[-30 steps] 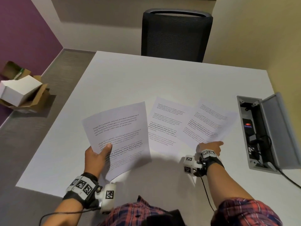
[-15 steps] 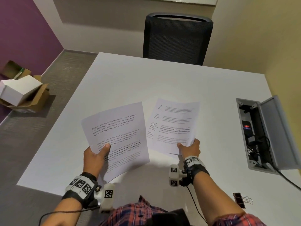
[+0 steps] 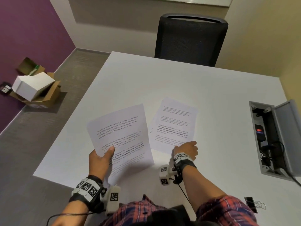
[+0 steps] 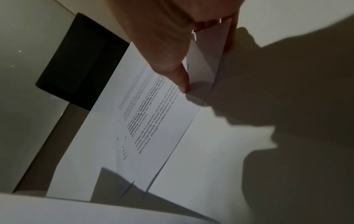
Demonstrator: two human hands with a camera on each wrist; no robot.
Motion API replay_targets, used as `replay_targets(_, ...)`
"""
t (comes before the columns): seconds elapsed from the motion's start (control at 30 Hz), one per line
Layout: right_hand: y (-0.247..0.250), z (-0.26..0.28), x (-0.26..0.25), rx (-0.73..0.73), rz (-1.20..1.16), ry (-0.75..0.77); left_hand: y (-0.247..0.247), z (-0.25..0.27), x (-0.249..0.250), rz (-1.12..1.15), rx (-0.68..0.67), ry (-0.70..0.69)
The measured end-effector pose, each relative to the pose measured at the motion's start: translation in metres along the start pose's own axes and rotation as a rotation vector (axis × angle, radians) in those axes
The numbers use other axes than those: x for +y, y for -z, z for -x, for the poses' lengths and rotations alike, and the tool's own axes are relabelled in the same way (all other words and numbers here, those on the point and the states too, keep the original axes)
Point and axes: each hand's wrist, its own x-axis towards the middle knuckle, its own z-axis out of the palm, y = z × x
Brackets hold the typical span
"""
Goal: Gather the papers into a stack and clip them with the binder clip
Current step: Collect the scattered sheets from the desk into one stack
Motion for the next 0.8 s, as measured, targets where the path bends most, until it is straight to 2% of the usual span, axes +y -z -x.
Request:
replay_targets(0.1, -0.005, -0.002, -0.003, -0.016, -0.007, 0.016, 0.004, -0.002, -0.002, -0.013, -0.004, -0.003)
replay_targets(0.3, -0.003, -0.006, -0.003, -0.040, -0.110, -0.053, 0.011, -0.006, -0.005, -0.026, -0.012, 0.007)
replay_targets(0.53, -0.016, 0.004, -0.004, 0.014, 0.052, 0.056, 0.010, -0.011, -0.011, -0.038, -0.025, 0.011)
replay_targets(0.8, -0.012, 0.013, -0.008, 0.008, 0.030, 0.083, 0.012, -0.013, -0.018, -0.052, -0.037, 0.030)
